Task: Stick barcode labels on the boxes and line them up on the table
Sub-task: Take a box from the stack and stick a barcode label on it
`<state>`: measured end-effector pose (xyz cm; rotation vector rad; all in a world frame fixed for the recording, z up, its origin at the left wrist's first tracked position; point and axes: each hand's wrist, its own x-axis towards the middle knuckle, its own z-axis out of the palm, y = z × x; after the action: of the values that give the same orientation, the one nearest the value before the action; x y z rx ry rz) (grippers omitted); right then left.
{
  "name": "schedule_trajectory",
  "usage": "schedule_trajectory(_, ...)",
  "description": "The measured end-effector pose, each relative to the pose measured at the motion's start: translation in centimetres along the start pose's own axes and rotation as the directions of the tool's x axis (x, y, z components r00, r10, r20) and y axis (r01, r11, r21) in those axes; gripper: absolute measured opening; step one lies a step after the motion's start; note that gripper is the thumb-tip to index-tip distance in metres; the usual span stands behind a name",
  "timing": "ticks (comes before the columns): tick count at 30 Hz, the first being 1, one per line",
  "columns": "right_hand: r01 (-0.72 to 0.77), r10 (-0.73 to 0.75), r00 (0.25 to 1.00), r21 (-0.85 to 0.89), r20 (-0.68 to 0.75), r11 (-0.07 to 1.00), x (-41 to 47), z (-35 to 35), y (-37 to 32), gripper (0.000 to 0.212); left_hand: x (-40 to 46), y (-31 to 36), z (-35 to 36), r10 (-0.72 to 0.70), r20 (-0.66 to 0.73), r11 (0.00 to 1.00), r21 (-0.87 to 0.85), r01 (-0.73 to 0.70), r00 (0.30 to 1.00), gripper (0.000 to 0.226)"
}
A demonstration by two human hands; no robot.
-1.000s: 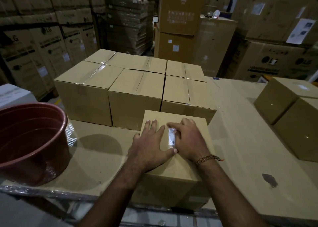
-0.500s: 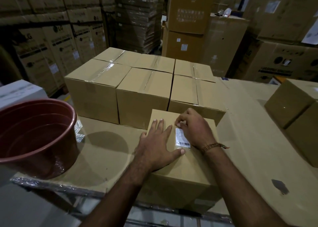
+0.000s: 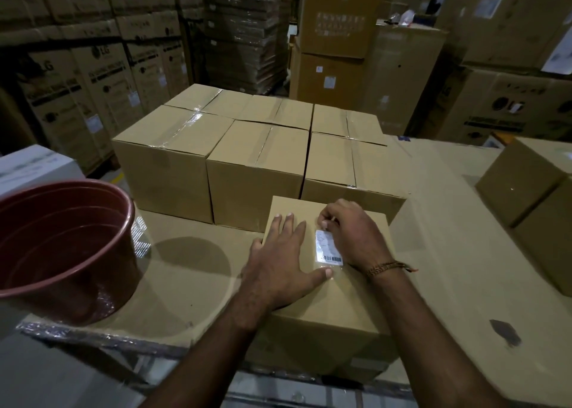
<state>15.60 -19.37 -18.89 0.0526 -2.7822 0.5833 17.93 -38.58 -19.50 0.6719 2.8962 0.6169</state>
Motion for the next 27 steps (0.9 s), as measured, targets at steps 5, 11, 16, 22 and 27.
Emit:
schedule_trajectory(5, 0.006, -0.006, 1.0, 0.005, 0.0, 1.0, -0.2, -0.5, -0.2, 0.025, 0.0, 0.1, -0.1, 0.001, 0.005, 1.0, 0.005, -0.001, 1.0, 0.108)
schedule_trajectory(11, 0.022, -0.022, 0.999, 0.016, 0.025, 1.0, -0.3, -0.6, -0.6, 0.019, 0.1, -0.1, -0.1, 0.006, 0.005, 1.0, 0.008, -0.006, 1.0, 0.108)
schedule_trajectory(16, 0.0, -0.004, 0.997, 0.052, 0.083, 0.999, -0.1, -1.4, -0.3, 0.018, 0.0, -0.2, -0.2, 0.006, 0.001, 1.0, 0.0, -0.006, 1.0, 0.108)
schedule_trajectory(22, 0.021, -0.019, 0.988, -0.011, 0.154, 1.0, 0.7, -2.1, 0.3, 0.029, 0.1, -0.2, 0.0, 0.001, -0.018, 1.0, 0.005, -0.001, 1.0, 0.11)
schedule_trajectory(27, 0.009, -0.014, 0.993, 0.046, 0.113, 0.999, 0.6, -1.8, 0.4, 0.014, 0.1, -0.2, 0.1, -0.001, -0.022, 1.0, 0.001, 0.001, 1.0, 0.11)
